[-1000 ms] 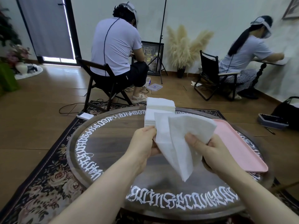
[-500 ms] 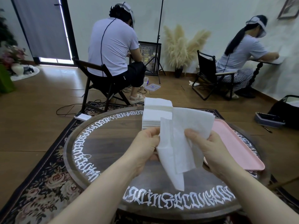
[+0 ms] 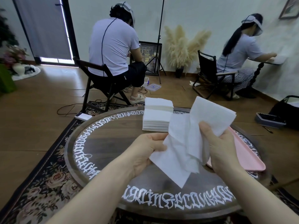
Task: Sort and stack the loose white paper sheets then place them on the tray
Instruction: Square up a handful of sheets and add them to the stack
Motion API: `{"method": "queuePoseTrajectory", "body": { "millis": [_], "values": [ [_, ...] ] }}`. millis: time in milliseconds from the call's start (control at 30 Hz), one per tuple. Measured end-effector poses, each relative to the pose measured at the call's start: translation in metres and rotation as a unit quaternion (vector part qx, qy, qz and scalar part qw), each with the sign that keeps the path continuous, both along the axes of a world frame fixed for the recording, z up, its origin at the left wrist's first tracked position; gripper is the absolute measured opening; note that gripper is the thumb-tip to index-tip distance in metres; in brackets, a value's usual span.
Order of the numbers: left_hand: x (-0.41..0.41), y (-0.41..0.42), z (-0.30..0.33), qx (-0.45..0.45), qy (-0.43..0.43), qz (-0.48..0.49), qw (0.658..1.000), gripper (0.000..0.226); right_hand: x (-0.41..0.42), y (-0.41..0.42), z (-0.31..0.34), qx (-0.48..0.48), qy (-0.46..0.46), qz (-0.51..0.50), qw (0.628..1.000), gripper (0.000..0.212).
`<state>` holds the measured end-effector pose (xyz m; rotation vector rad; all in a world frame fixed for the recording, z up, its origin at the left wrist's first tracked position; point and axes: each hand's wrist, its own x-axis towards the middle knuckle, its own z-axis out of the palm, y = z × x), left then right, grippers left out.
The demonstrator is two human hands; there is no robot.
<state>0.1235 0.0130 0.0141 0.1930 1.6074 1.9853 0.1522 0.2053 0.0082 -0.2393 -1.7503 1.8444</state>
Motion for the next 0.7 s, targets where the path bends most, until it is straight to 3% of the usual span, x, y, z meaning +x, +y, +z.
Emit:
{"method": "queuePoseTrajectory", "body": {
  "millis": [200, 333, 400, 467, 567, 700],
  "values": [
    [-0.001, -0.002, -0.004, -0.055, 0.052, 0.034, 0.997, 0.009, 0.002, -0.001, 0.002, 0.023, -0.004, 0.029, 0.999, 0.008],
    [-0.011, -0.004, -0.007, -0.119, 0.133, 0.231, 0.957, 0.025, 0.003, 0.004, 0.006, 0.003, 0.028, -0.014, 1.0, 0.009],
    [-0.016, -0.007, -0.005, -0.106, 0.17, 0.355, 0.913, 0.02, 0.002, 0.01, 0.008, 0.002, 0.033, -0.034, 0.999, 0.007],
    [-0.015, -0.008, -0.003, -0.072, 0.201, 0.401, 0.891, 0.015, 0.002, 0.011, 0.007, 0.008, 0.022, -0.031, 0.999, 0.004],
    [-0.006, 0.003, -0.007, -0.077, 0.211, 0.308, 0.924, 0.015, 0.003, 0.004, 0.001, 0.007, -0.015, 0.033, 0.999, 0.005],
    [0.003, 0.019, -0.01, -0.046, 0.131, 0.17, 0.976, 0.011, 0.002, -0.009, -0.003, -0.044, -0.089, 0.17, 0.98, 0.037]
  ]
}}
